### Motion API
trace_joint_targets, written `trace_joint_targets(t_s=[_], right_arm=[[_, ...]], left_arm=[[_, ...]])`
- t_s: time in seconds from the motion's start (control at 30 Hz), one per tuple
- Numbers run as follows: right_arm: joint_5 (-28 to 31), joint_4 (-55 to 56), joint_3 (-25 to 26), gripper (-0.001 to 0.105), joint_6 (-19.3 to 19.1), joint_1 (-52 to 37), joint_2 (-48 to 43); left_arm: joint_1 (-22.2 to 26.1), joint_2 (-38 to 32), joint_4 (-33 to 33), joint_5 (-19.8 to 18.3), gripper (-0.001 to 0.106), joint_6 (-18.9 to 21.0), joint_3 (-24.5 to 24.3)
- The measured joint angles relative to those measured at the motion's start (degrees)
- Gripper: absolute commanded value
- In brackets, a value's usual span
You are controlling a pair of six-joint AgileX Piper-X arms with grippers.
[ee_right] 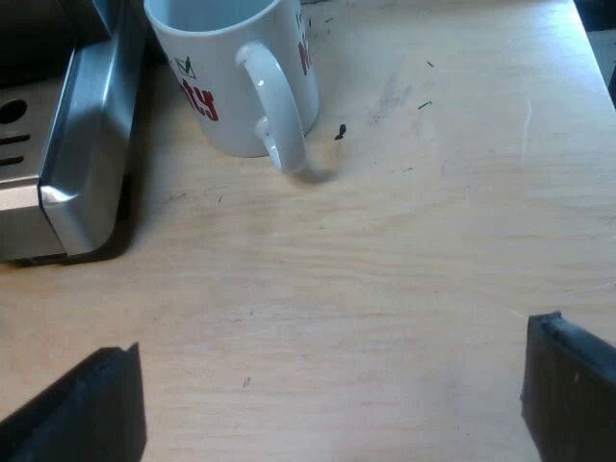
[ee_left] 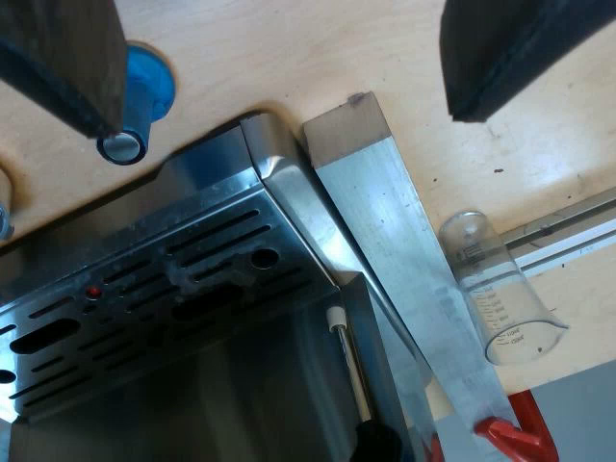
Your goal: Put the handle in the coffee machine
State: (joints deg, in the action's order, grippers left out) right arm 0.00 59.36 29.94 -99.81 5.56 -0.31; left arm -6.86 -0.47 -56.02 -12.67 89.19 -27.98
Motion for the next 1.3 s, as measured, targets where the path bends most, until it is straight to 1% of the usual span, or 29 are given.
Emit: trace_joint_targets(t_s=[0.2, 0.23, 0.33, 0.43, 0.53, 0.63, 0.8, 0.93, 1.1, 1.17, 1.23, 1.27, 1.3], right_arm=[[0.0, 0.0, 0.0, 0.081, 0.0, 0.0, 0.0], [0.0, 0.0, 0.0, 0.081, 0.29, 0.0, 0.0], [0.0, 0.0, 0.0, 0.081, 2.98, 0.0, 0.0], [0.0, 0.0, 0.0, 0.081, 3.96, 0.0, 0.0], [0.55, 0.0, 0.51, 0.081, 4.08, 0.0, 0.0], [0.91, 0.0, 1.87, 0.081, 4.08, 0.0, 0.0], [0.91, 0.11, 4.88, 0.081, 4.08, 0.0, 1.49], [0.0, 0.11, 7.73, 0.081, 4.08, 0.0, 5.41], [-1.3, 0.11, 9.31, 0.081, 4.08, 0.0, 8.33], [-2.66, 0.16, 12.58, 0.081, 3.89, 0.0, 13.39], [-3.04, 0.16, 13.28, 0.081, 3.85, 0.0, 14.59], [-3.57, 0.02, 14.3, 0.081, 3.86, 0.0, 16.58], [-3.7, 0.01, 14.62, 0.081, 3.71, 0.0, 17.07]], left_arm=[[0.0, 0.0, 0.0, 0.0, 0.068, 0.0, 0.0], [0.0, 0.0, 0.0, 0.0, 0.068, 0.0, 0.0], [0.0, 0.0, 0.0, 0.0, 0.068, 0.0, 0.0], [0.0, 0.0, 0.0, 0.0, 0.068, 0.0, 0.0], [0.0, 0.0, 0.0, 0.0, 0.068, 0.0, 0.0], [0.0, 0.0, 0.0, -0.2, 0.068, 0.0, 0.0], [0.0, 0.0, 0.0, -2.84, 0.068, 0.0, 0.0], [0.0, 0.0, 0.0, -3.08, 0.068, 0.0, -0.9], [0.0, 0.0, 0.0, -3.43, 0.068, -0.58, -1.99], [0.0, 0.0, -0.09, -3.71, 0.068, -1.15, -3.03], [0.0, 0.0, -0.02, -3.83, 0.068, -1.21, -3.51], [0.0, 0.0, -0.13, -5.55, 0.068, -1.19, -5.13], [0.0, 0.0, -0.13, -5.83, 0.068, -1.19, -5.53]])
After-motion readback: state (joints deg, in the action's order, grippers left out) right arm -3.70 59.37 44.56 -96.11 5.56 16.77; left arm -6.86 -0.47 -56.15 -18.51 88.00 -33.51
